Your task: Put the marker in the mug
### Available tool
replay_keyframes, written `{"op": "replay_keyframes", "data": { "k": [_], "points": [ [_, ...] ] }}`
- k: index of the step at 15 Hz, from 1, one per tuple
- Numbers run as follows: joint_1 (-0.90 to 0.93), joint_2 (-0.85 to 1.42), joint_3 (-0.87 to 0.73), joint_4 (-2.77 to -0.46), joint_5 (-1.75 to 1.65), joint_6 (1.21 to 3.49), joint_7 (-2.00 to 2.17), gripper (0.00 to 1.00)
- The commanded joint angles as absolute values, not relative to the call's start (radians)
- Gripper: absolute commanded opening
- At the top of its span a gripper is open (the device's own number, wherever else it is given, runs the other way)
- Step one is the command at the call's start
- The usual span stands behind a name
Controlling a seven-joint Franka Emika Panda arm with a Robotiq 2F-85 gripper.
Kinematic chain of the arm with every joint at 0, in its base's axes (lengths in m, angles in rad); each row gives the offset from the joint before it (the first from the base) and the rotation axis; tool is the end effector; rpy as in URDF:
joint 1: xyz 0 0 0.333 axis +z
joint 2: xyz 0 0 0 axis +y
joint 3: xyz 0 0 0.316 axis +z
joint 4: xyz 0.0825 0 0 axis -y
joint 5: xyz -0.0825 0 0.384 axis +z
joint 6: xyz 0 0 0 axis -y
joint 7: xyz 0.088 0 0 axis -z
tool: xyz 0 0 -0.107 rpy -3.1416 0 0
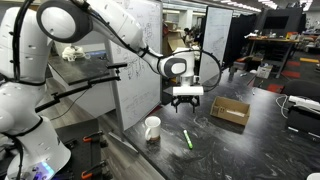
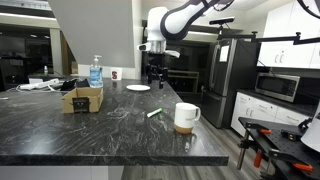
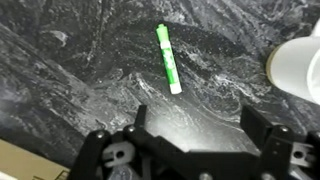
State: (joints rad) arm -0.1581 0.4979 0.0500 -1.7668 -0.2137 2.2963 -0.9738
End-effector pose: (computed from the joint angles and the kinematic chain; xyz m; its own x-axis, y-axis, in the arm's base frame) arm 0.6583 -0.0790 0.2855 0.5428 0.8336 -0.1021 0.8394 -0.5346 0.0983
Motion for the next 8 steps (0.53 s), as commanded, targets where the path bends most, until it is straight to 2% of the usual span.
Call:
{"op": "replay_keyframes", "data": {
  "k": [1, 8],
  "points": [
    [-0.239, 0.527, 0.105, -1.776, -0.124, 2.391, -1.184, 1.00],
    [-0.298, 0.635, 0.107, -1.752, -0.059, 2.422, -1.400, 1.00]
  ]
}}
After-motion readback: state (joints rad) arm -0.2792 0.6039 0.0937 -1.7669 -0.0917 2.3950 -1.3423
